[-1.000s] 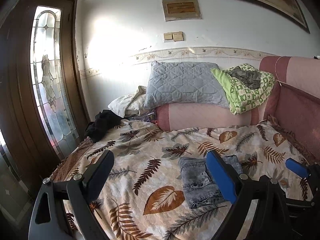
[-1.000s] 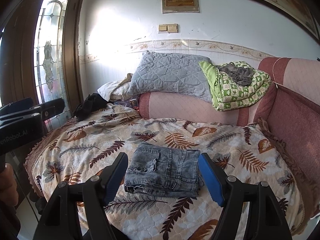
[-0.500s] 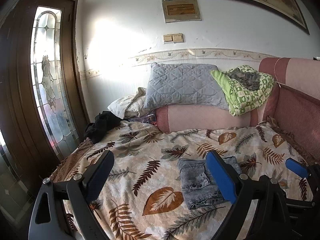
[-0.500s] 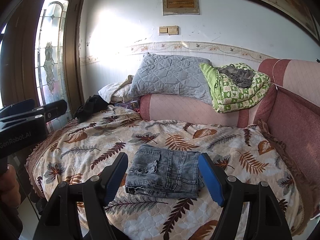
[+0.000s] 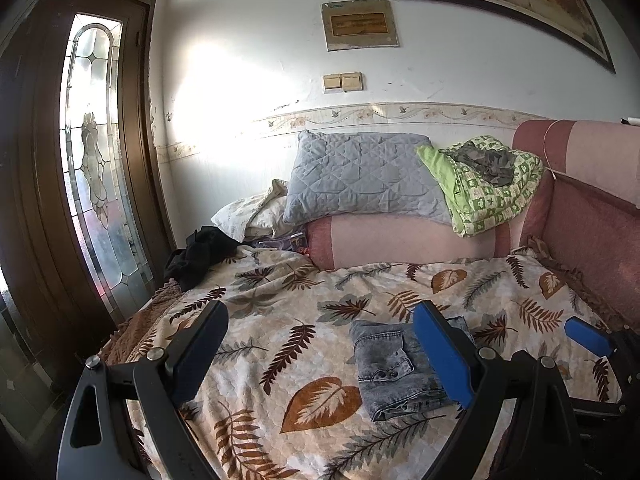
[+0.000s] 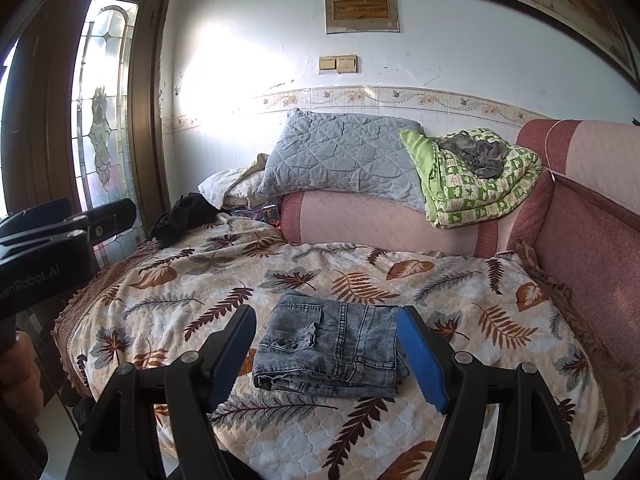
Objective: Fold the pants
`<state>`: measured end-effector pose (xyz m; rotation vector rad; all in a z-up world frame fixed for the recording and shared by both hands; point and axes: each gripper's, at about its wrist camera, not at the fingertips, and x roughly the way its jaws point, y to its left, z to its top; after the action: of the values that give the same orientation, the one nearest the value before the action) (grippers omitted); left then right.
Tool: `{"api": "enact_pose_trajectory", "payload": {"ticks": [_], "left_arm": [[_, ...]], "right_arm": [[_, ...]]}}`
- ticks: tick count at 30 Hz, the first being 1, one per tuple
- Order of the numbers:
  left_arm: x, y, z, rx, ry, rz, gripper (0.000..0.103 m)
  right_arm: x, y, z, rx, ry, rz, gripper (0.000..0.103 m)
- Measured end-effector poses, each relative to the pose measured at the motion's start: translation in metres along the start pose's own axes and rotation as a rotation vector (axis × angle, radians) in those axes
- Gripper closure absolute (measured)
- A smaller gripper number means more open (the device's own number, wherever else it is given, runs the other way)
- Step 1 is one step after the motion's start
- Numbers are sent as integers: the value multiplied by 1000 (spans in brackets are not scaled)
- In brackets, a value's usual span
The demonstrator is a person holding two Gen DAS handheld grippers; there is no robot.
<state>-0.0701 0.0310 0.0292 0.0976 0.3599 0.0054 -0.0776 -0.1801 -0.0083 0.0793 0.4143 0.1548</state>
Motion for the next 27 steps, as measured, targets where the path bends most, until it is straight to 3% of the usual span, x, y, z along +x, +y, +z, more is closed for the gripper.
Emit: {"api": "enact_pose_trajectory", "payload": {"ticks": [8,27], "left_arm": [[0,1,1,-14,-4,5,9],[1,4,-3,-12,-2,-4,9]], "right_arm": [[-9,-3,8,30,-46,-8,27],[4,8,0,-3,-16,6,27]]}}
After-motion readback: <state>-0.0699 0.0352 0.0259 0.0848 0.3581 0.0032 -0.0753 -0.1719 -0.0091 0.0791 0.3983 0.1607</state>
